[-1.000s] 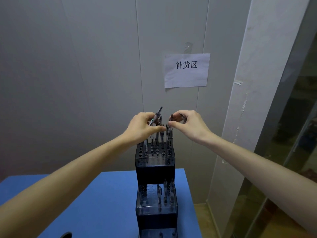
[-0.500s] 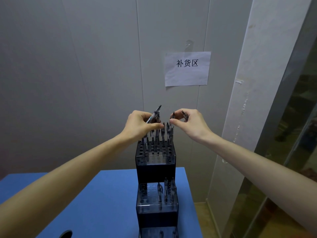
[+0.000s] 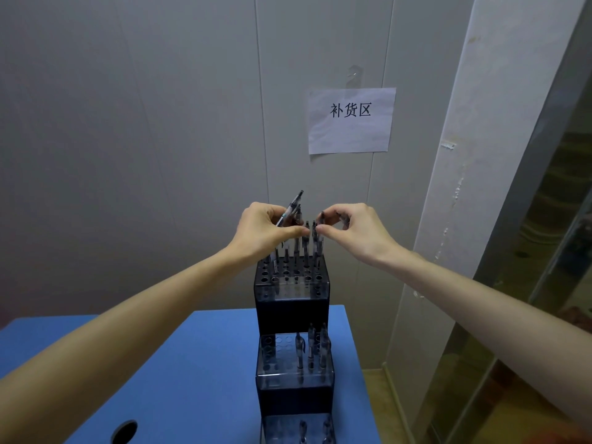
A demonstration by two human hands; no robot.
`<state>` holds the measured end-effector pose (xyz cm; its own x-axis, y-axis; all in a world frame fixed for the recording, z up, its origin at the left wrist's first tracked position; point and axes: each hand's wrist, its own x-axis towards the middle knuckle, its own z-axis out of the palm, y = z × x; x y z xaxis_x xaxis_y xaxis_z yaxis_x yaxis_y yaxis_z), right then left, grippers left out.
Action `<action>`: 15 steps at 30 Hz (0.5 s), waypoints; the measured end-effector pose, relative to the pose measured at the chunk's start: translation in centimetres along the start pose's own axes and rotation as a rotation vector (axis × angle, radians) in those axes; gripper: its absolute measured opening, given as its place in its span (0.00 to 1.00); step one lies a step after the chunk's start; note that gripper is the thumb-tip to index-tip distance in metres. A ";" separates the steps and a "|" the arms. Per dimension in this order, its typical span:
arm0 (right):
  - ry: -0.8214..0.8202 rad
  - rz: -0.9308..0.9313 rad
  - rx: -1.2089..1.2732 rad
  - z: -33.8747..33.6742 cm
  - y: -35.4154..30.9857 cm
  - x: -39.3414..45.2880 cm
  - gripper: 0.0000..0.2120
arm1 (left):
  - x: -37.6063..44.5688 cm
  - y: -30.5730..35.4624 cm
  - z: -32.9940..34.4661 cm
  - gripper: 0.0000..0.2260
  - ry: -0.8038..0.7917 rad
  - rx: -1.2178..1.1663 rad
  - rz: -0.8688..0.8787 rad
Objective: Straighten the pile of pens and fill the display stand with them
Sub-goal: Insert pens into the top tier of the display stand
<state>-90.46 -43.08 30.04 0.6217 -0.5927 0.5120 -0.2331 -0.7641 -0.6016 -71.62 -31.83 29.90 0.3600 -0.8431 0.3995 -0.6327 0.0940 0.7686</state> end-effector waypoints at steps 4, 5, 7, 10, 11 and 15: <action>-0.113 0.055 -0.066 1.0 0.5 -0.4 0.07 | 0.1 -0.4 0.1 0.12 -0.005 0.057 0.010; -0.110 0.073 -0.083 1.1 0.6 -0.4 0.08 | 0.2 -0.3 0.0 0.12 -0.005 0.061 0.010; -0.100 0.094 -0.117 1.0 0.6 -0.3 0.11 | 0.3 -0.2 0.0 0.12 -0.005 0.092 0.011; -0.107 0.125 -0.155 1.0 0.9 -0.2 0.14 | 0.5 -0.3 0.1 0.14 0.002 0.179 0.014; -0.113 0.136 -0.159 1.0 1.0 -0.2 0.15 | 0.6 -0.2 0.1 0.14 0.008 0.203 0.010; -0.139 0.166 -0.164 1.4 1.0 -0.5 0.17 | 1.1 0.6 -0.2 0.16 -0.003 0.343 -0.027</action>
<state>-89.94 -43.19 28.27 0.6592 -0.6812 0.3186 -0.4514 -0.6973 -0.5569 -71.50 -32.59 30.87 0.3783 -0.8443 0.3795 -0.8168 -0.1116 0.5659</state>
